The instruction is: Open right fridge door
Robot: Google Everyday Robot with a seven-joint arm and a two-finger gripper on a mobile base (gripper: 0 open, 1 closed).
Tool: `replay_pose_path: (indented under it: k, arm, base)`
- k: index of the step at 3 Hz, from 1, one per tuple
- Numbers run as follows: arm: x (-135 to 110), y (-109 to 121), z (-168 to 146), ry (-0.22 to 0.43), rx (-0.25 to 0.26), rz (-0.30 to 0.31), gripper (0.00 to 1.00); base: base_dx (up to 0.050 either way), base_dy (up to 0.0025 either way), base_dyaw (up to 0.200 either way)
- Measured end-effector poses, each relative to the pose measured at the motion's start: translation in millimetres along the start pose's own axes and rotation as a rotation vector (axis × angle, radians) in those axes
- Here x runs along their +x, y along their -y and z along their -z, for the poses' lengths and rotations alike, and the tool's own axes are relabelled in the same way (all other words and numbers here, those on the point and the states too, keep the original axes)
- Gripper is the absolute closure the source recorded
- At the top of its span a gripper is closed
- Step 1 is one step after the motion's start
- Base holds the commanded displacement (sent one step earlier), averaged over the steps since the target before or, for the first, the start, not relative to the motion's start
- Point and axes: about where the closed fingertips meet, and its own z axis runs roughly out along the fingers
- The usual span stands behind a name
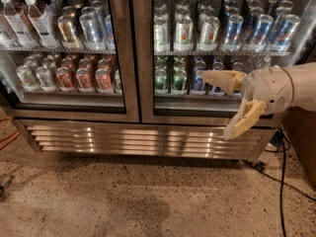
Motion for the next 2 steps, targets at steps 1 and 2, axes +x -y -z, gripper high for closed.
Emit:
replay_pose_path:
  k: [1, 2]
  arm:
    - [-4.7, -2.3, 0.6, 0.023, 0.082, 0.053, 0.00]
    - [-9.6, -3.8, -0.7, 0.025, 0.078, 0.062, 0.00]
  base:
    - [0.000, 0.00000, 0.000]
    - [0.000, 0.00000, 0.000]
